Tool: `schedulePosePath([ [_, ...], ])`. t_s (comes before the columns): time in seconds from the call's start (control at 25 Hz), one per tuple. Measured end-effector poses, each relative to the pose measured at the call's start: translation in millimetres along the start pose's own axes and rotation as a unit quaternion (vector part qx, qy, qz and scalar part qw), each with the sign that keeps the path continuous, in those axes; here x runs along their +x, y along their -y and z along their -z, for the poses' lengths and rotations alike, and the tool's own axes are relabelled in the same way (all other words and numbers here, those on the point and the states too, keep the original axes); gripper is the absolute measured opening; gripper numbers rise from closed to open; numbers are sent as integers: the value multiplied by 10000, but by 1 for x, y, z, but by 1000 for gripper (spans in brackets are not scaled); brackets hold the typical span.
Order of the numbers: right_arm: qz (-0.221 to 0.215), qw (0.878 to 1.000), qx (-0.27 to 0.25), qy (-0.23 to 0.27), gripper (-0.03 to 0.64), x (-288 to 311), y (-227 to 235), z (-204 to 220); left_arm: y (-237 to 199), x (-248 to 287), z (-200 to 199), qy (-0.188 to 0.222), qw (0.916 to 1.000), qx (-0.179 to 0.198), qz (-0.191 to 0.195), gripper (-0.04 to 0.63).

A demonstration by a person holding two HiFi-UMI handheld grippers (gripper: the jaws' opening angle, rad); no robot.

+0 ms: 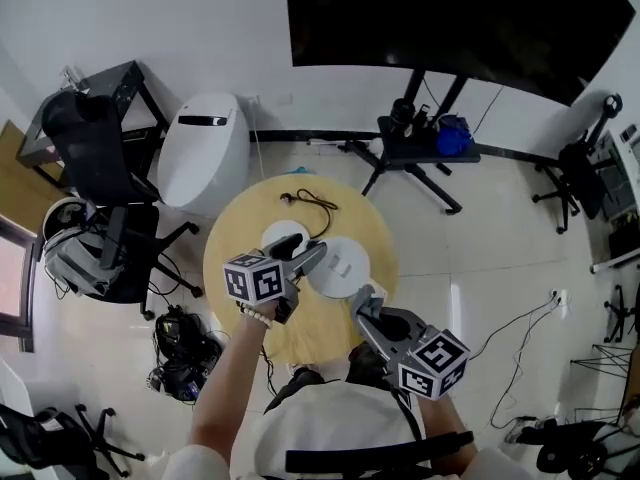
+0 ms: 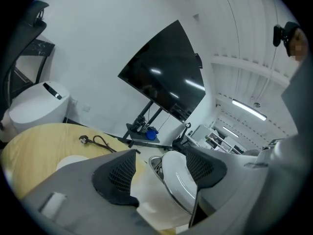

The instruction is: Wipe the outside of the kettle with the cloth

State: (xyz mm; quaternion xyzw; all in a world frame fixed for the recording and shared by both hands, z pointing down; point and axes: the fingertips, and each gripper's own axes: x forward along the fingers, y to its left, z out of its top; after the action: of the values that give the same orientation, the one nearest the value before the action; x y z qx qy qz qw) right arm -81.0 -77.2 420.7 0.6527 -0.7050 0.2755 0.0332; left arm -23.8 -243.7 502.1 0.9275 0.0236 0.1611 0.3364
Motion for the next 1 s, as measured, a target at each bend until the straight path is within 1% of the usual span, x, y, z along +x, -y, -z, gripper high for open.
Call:
schedulePosePath([
  [0.12,473,9987,184,102,31,0,-3,20,-3,10,5,-303,9995,63,-8,325],
  [0.2,717,9969,266,160,31,0,1,31,-4,14,9,-443,9990,46,47,254],
  [0.24,821,9960,301,182,31,0,4,36,-4,14,10,-479,9988,-8,74,248],
  [0.32,982,9942,388,186,31,5,12,48,-2,16,10,-493,9985,-193,164,239],
  [0.4,1110,9924,528,75,31,19,25,70,3,18,10,-451,9980,-338,299,239],
  [0.52,1378,9871,786,-224,31,46,47,114,5,17,10,-408,9986,-226,231,233],
  [0.56,1458,9856,834,-212,31,51,51,120,5,16,10,-417,9988,-160,178,232],
  [0.64,1528,9848,809,149,31,53,49,107,7,15,9,-461,9989,-35,125,229],
  [0.72,1695,9823,579,546,31,48,44,81,7,15,8,-496,9987,79,79,227],
  [0.76,1830,9802,435,624,31,46,44,72,6,15,8,-514,9986,123,70,227],
  [0.84,1997,9773,318,640,31,48,47,69,7,16,9,-563,9982,162,126,225],
  [1.0,2001,9769,645,396,31,65,64,101,12,13,8,-576,9982,164,99,225],
])
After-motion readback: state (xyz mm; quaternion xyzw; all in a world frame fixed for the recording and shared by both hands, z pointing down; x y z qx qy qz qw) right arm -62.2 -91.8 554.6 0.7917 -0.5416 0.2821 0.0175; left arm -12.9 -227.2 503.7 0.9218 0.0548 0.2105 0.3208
